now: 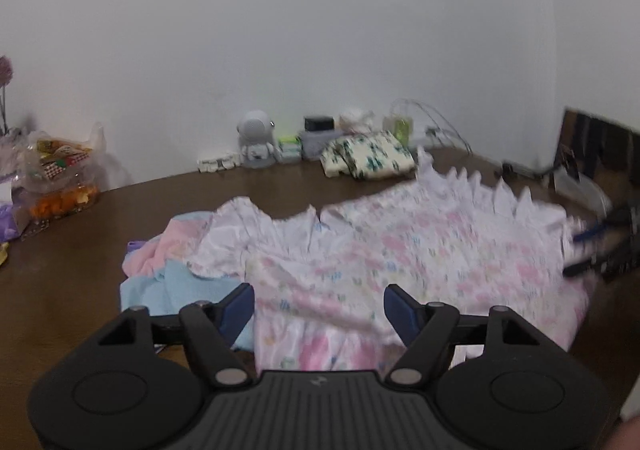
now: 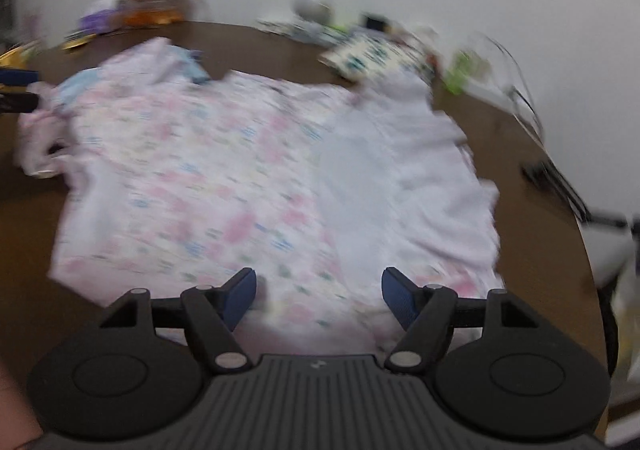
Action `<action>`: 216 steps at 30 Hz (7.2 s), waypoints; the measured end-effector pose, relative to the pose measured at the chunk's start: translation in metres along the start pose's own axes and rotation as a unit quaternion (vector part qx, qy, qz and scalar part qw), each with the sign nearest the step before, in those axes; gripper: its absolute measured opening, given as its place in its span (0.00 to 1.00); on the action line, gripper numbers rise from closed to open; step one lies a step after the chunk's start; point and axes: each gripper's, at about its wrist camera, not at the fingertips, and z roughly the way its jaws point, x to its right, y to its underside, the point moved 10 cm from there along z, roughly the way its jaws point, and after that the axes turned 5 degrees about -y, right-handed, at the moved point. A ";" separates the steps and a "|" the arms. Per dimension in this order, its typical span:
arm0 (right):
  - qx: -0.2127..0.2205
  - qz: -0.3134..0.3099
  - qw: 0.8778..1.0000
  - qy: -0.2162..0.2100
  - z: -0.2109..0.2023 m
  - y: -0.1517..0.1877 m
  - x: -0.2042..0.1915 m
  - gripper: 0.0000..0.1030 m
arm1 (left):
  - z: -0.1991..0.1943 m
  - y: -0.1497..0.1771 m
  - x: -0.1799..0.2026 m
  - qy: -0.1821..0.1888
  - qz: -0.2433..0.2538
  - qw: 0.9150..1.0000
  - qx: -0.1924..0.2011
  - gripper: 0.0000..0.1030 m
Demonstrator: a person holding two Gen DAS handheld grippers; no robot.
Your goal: Fold clothes
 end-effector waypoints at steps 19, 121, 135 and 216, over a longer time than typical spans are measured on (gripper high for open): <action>0.012 0.122 0.992 0.019 -0.018 0.031 0.046 0.73 | -0.017 0.039 -0.006 -0.028 0.049 0.996 -0.071 0.53; 0.059 0.166 0.984 -0.021 0.024 -0.006 0.016 0.42 | 0.150 -0.048 -0.007 -0.005 -0.087 0.984 -0.158 0.20; 0.069 0.172 0.982 -0.039 0.020 -0.003 0.017 0.46 | 0.089 -0.089 -0.103 -0.093 -0.146 0.983 -0.063 0.43; 0.081 0.091 0.992 -0.045 0.012 -0.034 -0.010 0.30 | 0.103 -0.049 -0.078 -0.088 -0.045 0.992 -0.078 0.15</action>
